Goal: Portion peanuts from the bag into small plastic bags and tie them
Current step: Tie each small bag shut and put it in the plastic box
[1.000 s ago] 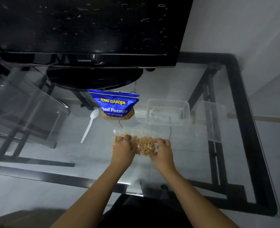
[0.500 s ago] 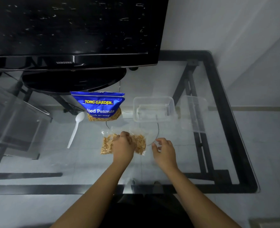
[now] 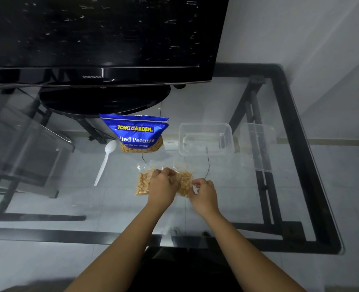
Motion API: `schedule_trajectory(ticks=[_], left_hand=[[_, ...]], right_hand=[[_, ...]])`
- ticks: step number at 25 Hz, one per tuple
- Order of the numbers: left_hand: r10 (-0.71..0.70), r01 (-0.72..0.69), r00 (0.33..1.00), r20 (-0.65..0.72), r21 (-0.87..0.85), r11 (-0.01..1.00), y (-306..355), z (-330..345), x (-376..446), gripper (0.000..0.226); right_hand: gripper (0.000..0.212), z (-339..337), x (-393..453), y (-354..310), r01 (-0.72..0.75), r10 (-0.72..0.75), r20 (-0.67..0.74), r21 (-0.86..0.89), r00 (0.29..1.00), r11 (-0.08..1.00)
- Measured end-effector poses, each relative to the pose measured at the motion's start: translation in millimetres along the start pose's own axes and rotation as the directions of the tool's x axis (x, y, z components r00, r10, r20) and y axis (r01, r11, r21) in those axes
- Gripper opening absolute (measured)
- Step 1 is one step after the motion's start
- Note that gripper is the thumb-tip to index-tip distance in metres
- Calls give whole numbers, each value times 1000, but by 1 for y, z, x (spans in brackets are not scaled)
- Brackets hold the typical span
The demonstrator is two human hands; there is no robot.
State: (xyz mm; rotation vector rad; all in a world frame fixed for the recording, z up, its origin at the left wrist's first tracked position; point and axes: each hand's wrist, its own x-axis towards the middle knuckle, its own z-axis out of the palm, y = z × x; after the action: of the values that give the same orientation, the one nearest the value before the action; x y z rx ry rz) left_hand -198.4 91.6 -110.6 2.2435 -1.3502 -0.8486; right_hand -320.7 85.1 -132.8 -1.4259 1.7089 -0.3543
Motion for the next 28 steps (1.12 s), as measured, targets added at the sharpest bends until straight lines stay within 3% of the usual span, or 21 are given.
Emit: schedule_trajectory(ticks=[7, 13, 18, 21, 24, 28], left_hand=[[-86, 84, 996, -35, -58, 995, 1, 2, 2, 24], [-112, 113, 994, 12, -152, 982, 4, 3, 4, 14], [-11, 43, 997, 81, -402, 915, 26, -13, -7, 6], [63, -35, 997, 48, -450, 893, 55, -21, 12, 5], [115, -99, 993, 14, -409, 907, 82, -18, 47, 6], [40, -34, 999, 13, -289, 957, 94, 4, 84, 8]], right_hand=[[9, 3, -7, -2, 77, -71, -42, 140, 997, 987], [25, -3, -7, 1, 54, -65, 30, 273, 997, 961], [30, -36, -10, -5, 236, -207, -119, 355, 971, 904], [34, -68, 11, -24, 314, -261, -183, 401, 948, 861], [38, -92, 48, -41, 286, -232, -186, 361, 955, 888], [42, -99, 88, -47, 184, -164, -129, 158, 978, 970]])
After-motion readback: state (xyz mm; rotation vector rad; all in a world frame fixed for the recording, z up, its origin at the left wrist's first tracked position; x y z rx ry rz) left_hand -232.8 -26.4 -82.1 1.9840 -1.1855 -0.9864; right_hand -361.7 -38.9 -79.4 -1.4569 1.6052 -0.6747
